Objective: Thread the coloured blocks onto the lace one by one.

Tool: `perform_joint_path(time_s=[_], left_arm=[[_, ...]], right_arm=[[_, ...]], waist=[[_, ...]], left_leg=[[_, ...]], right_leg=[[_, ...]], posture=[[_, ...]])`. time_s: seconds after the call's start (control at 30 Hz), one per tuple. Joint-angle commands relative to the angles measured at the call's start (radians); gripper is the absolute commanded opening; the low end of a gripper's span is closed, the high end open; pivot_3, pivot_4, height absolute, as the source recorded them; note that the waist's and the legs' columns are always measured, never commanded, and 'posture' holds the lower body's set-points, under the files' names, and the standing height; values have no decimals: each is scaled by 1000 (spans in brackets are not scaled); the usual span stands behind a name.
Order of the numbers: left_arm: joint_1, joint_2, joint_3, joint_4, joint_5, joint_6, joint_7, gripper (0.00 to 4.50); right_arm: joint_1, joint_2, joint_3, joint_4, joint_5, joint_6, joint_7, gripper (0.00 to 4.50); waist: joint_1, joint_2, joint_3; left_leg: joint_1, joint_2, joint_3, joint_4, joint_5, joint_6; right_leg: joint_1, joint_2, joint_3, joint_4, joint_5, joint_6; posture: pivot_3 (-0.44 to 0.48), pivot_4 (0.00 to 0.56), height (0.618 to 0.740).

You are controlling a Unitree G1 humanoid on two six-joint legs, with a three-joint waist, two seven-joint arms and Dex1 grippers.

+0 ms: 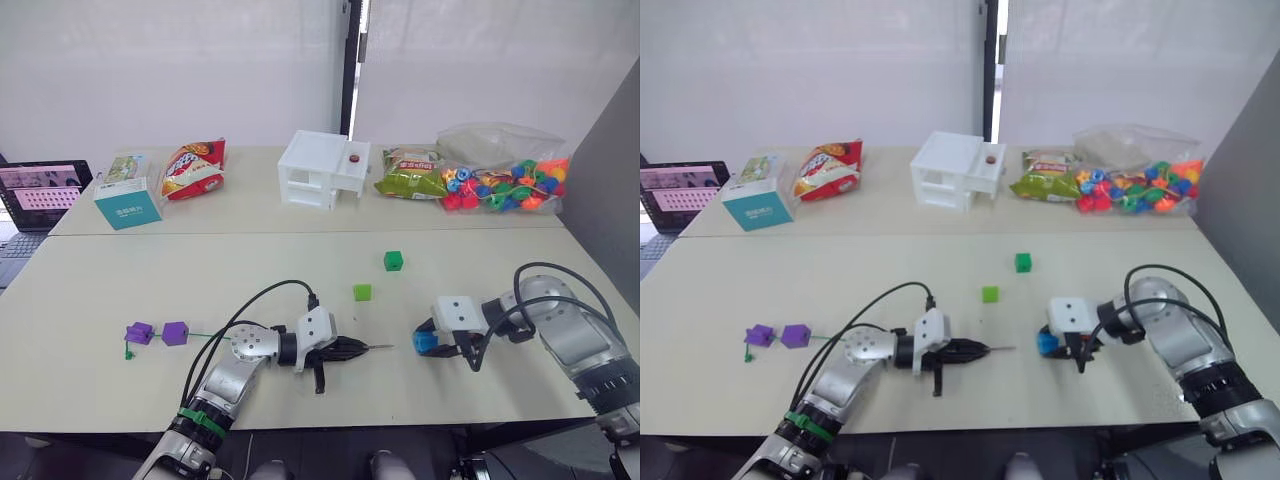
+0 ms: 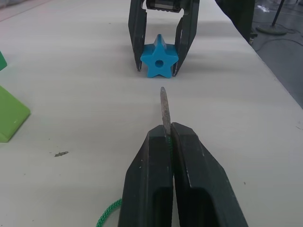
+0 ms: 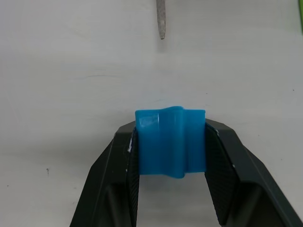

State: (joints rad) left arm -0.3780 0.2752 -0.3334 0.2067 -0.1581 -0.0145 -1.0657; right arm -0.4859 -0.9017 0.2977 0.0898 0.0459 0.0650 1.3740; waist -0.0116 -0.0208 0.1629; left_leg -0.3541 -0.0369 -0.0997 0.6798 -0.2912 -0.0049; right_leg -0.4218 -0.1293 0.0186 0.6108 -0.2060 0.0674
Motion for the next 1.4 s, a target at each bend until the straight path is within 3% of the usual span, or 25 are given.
perform_joint_path(time_s=[0.03,0.23,1.4], left_arm=[[-15,0,-10,-28,5,-4,-7,0],[-23,-6,-14,-20,9,-10,-7,0],[-29,12,-22,-54,-21,69,-61,0]], right_arm=[[34,21,-12,-165,32,142,-31,1353],[67,39,-1,-261,14,279,-75,1353],[53,32,32,-209,-44,290,-115,1353]], waist=[[0,0,0],[3,0,0],[3,0,0]], left_leg=[[0,0,0,0,0,0],[-1,0,0,0,0,0],[0,0,0,1,0,0]], right_leg=[[0,0,0,0,0,0],[0,0,0,-1,0,0],[1,0,0,-1,0,0]], posture=[[0,150,740],[0,150,740],[0,150,740]])
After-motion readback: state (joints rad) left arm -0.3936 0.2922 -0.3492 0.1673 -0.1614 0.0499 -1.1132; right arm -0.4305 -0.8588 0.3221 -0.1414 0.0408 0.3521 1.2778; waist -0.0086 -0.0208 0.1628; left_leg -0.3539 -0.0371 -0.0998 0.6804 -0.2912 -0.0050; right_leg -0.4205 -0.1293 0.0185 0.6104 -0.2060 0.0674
